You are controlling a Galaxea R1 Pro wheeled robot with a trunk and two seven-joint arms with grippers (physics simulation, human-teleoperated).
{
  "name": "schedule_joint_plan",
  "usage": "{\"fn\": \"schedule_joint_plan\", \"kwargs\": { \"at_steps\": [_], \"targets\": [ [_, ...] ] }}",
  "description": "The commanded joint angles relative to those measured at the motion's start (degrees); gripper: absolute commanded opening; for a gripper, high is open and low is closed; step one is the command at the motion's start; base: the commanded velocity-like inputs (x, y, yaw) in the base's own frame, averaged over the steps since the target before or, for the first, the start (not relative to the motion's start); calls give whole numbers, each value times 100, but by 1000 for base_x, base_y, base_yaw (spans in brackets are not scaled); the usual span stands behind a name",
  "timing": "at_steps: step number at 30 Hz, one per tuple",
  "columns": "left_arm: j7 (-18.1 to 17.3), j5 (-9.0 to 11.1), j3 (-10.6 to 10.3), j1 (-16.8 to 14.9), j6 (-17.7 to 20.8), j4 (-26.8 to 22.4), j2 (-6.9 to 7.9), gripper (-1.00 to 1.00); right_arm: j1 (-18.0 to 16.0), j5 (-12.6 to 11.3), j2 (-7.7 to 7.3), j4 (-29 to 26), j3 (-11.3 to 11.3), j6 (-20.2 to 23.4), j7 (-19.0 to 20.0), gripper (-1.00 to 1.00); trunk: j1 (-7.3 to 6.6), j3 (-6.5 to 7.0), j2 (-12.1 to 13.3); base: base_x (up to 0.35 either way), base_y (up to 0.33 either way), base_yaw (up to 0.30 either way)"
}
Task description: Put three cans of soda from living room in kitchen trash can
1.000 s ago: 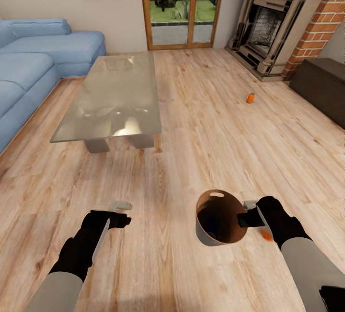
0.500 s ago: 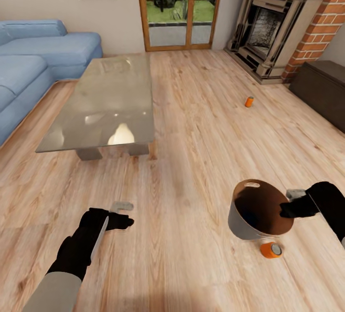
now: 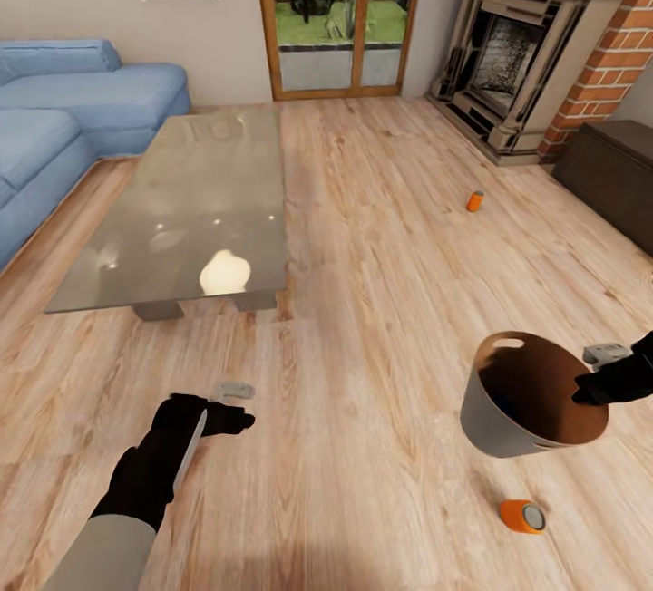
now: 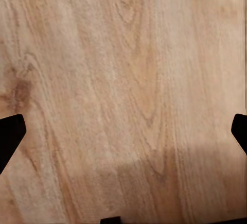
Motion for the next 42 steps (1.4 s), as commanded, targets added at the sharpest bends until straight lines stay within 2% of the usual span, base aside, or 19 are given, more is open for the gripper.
{"fn": "schedule_joint_plan", "kwargs": {
  "at_steps": [1, 2, 3, 8, 17, 25, 30, 42],
  "targets": [
    [-1, -1, -1, 1, 2, 0, -2, 100, -6, 14, -4, -2, -6, 46, 80, -100, 0, 1, 0, 58, -245, 0],
    [-2, -5, -1, -2, 6, 0, -3, 100, -8, 184, -11, -1, -10, 46, 182, -100, 0, 1, 0, -2, -269, 0],
    [-2, -7, -1, -3, 7, -1, -4, 100, -9, 252, -14, -1, -15, 46, 218, -100, 0, 1, 0, -24, -277, 0],
    [-4, -14, -21, -3, 11, -9, -6, 100, -11, 488, -29, 0, -37, 46, 338, -100, 0, 1, 0, -72, -296, 0],
    [-4, -12, -115, -3, 12, -11, -14, 100, -7, 565, -37, 21, -50, 46, 362, -100, 0, 1, 0, -102, -310, 0],
    [-4, -7, -116, 1, 14, -19, -15, 100, -9, 782, -68, 27, -58, 46, 362, -100, 0, 1, 0, -19, -311, 0],
    [-4, -6, -116, -3, 12, -12, -15, 100, -6, 812, -173, 27, -56, 46, 364, -100, 0, 1, 0, -2, -311, 0],
    [-4, -6, -118, -3, 12, -12, -21, 100, -2, 825, -194, 51, -39, 46, 362, -100, 0, 1, 0, 0, -311, 0]
  ]
}}
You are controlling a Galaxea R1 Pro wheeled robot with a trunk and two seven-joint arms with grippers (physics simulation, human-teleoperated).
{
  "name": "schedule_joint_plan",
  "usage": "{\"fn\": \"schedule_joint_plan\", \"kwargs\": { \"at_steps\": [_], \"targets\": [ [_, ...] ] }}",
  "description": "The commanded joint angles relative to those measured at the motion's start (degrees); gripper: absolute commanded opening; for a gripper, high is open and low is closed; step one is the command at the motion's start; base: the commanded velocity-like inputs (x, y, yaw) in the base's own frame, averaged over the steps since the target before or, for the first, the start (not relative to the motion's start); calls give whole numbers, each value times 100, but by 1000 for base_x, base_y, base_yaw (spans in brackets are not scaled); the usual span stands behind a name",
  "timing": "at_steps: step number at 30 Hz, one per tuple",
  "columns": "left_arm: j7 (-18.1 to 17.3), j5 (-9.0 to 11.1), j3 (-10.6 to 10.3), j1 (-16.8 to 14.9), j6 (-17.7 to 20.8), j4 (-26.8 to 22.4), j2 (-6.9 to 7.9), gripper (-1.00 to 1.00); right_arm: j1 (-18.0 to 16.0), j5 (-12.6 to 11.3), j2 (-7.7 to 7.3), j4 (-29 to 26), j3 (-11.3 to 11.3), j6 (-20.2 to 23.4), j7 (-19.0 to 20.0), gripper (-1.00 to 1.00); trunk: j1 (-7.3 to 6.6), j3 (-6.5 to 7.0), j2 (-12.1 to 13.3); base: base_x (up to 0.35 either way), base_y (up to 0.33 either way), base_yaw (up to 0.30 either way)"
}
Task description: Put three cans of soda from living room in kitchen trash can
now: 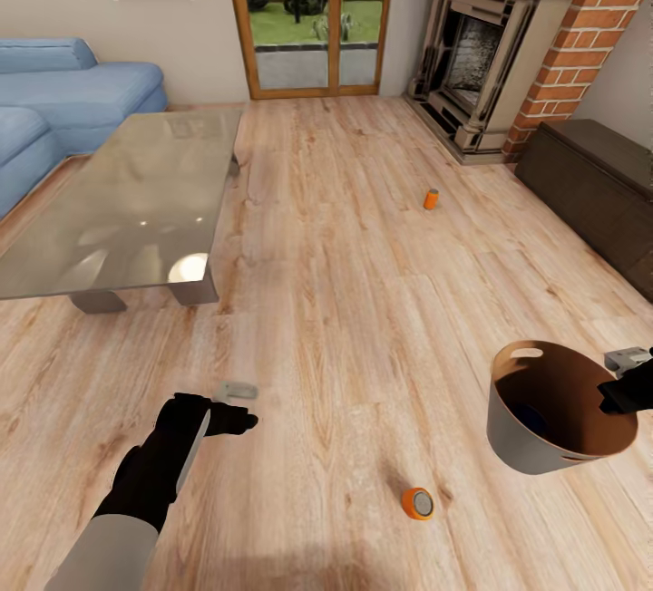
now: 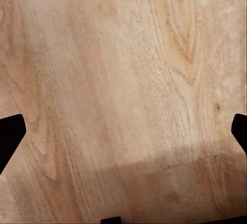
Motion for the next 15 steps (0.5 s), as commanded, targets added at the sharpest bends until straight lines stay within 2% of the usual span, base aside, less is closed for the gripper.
{"fn": "schedule_joint_plan", "kwargs": {
  "at_steps": [1, 15],
  "targets": [
    [0, 0, -1, 2, 0, 0, -1, 100, -3, -42, -2, 0, -1, 26, 3, -100, 0, 0, 0, 0, -311, 0],
    [0, 0, -5, 0, 6, -8, -4, 100, -3, -50, -12, 2, -10, 26, 0, -100, 0, 0, 0, 0, -311, 1]
  ]
}}
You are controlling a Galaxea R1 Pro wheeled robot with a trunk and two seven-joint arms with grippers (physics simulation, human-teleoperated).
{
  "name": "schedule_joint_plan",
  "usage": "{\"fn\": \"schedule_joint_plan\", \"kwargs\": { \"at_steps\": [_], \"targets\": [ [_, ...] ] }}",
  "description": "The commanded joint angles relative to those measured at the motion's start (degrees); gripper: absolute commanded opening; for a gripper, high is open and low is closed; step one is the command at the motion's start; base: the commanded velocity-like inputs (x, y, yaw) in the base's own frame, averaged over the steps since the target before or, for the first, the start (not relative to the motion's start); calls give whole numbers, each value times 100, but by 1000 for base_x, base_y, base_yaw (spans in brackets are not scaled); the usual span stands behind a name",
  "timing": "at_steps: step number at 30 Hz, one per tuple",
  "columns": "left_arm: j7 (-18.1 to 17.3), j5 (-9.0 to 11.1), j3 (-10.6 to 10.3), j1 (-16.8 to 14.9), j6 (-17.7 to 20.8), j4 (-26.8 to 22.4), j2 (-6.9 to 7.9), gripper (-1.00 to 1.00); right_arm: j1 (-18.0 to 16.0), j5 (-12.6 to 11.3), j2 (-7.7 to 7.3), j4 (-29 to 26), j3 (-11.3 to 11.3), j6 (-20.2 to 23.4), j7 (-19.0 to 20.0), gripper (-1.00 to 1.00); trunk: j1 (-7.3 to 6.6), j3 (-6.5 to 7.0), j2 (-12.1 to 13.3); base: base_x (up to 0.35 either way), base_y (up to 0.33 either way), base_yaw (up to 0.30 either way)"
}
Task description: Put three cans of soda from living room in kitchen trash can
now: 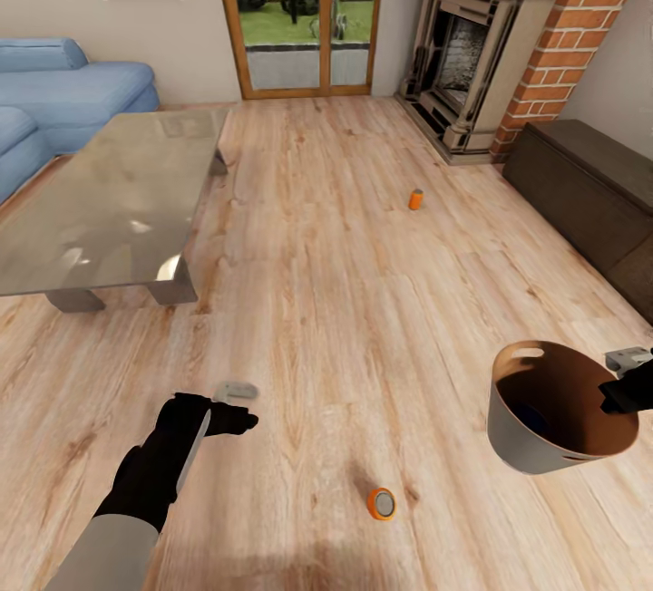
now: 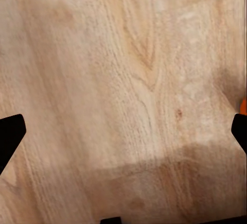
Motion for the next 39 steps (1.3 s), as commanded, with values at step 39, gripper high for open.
{"fn": "schedule_joint_plan", "kwargs": {
  "at_steps": [39],
  "targets": [
    [0, 12, -107, 6, -11, -9, -7, 100, 15, -53, -253, 8, -24, 27, -42, -100, 0, 19, 0, 0, -283, 167]
  ]
}}
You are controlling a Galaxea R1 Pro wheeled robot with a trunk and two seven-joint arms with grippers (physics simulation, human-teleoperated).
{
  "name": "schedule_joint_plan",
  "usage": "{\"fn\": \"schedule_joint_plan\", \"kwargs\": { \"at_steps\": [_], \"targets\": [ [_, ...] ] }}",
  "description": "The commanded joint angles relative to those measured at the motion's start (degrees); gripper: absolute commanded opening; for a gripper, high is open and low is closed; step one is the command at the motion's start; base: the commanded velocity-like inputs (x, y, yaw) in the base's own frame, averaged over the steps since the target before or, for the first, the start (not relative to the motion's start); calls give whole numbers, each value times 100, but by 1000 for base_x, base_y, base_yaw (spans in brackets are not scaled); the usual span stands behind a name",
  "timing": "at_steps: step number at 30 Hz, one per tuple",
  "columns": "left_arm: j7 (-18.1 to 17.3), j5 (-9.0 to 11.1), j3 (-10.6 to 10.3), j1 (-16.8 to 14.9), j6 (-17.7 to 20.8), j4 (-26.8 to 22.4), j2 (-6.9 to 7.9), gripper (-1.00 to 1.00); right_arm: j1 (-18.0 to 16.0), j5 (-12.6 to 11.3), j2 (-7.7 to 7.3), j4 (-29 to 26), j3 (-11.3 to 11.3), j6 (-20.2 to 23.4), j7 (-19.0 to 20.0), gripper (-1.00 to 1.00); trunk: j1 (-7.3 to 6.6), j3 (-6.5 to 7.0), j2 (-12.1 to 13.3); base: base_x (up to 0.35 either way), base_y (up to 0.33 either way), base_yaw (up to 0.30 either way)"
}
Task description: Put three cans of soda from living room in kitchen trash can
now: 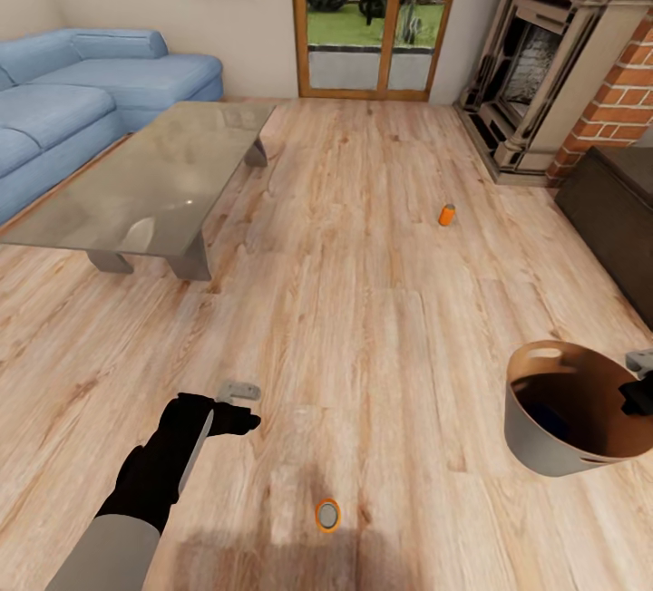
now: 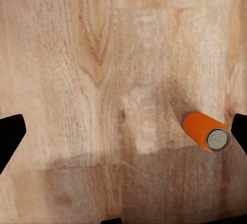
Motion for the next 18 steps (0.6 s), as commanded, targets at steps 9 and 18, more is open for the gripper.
{"fn": "schedule_joint_plan", "kwargs": {
  "at_steps": [9, 18],
  "targets": [
    [2, 12, -3, 0, -11, 2, -2, 100, -3, -72, -24, 272, -473, 40, -24, -100, 0, 0, 0, 0, -28, 0],
    [39, -18, -187, -3, -7, 21, -21, 100, -3, -69, -32, 349, -664, 40, -3, -100, 0, 0, 0, 0, -269, 0]
  ]
}}
